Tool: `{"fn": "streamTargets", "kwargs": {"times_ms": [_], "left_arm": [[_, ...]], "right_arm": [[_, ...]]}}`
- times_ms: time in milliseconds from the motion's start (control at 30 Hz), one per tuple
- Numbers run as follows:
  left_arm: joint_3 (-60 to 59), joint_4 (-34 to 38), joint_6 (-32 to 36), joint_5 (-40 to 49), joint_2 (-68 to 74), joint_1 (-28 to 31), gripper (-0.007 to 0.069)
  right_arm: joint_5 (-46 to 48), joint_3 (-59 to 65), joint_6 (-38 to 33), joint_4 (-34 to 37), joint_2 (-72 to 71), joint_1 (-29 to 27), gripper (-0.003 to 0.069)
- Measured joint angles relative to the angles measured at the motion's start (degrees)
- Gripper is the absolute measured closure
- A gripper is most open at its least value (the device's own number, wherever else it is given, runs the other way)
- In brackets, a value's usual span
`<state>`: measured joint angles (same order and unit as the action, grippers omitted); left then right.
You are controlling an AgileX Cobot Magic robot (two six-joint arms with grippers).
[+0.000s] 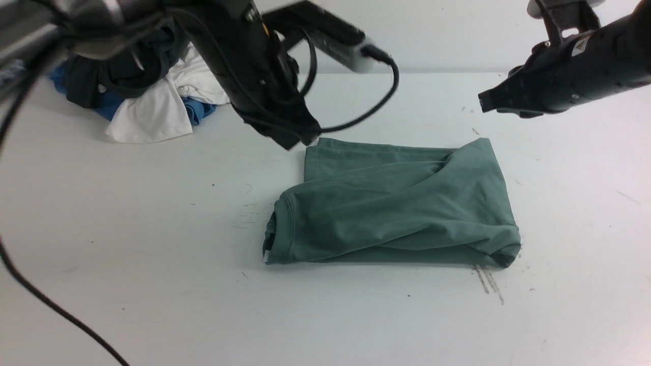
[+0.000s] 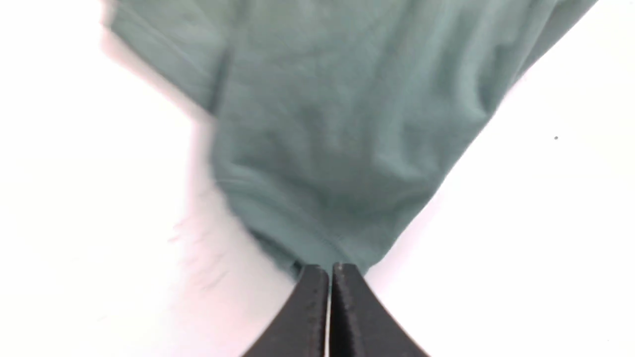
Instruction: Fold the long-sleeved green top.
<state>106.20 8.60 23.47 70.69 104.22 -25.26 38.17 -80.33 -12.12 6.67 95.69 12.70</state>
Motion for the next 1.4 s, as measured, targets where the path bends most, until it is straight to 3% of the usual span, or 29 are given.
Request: {"fn": "streamTargets", "kwargs": {"times_ms": [267, 467, 733, 900, 1100, 1400], "left_arm": [[-3.7, -11.6, -6.5, 0.3, -15.1, 0.2, 0.0631], [-18.0, -17.0, -11.6, 1.2, -32.3, 0.4, 0.0631], [-41.3, -17.7, -18.2, -0.7, -53.9, 0.4, 0.0631], [-57.2, -17.7, -23.9, -7.7, -68.9, 0.4, 0.0631], [-68.0, -17.6, -25.9, -14.3, -79.7, 0.4, 0.0631], [-76.3, -18.2, -27.0, -25.5, -91.2, 0.4, 0.0631]], "right_arm": [[2.6, 0.1, -0.9, 2.3, -4.2, 0.0, 0.0673], [2.7, 0.3, -2.7, 4.9, -19.0, 0.0, 0.0674], [-0.4, 11.7, -5.5, 9.3, -35.9, 0.0, 0.0674], [-8.1, 25.5, -5.8, 11.2, -51.0, 0.0, 0.0674], [-13.4, 35.0, -5.8, 11.4, -64.7, 0.0, 0.0674], [-16.2, 40.0, -5.9, 11.4, -73.0, 0.0, 0.0674]]}}
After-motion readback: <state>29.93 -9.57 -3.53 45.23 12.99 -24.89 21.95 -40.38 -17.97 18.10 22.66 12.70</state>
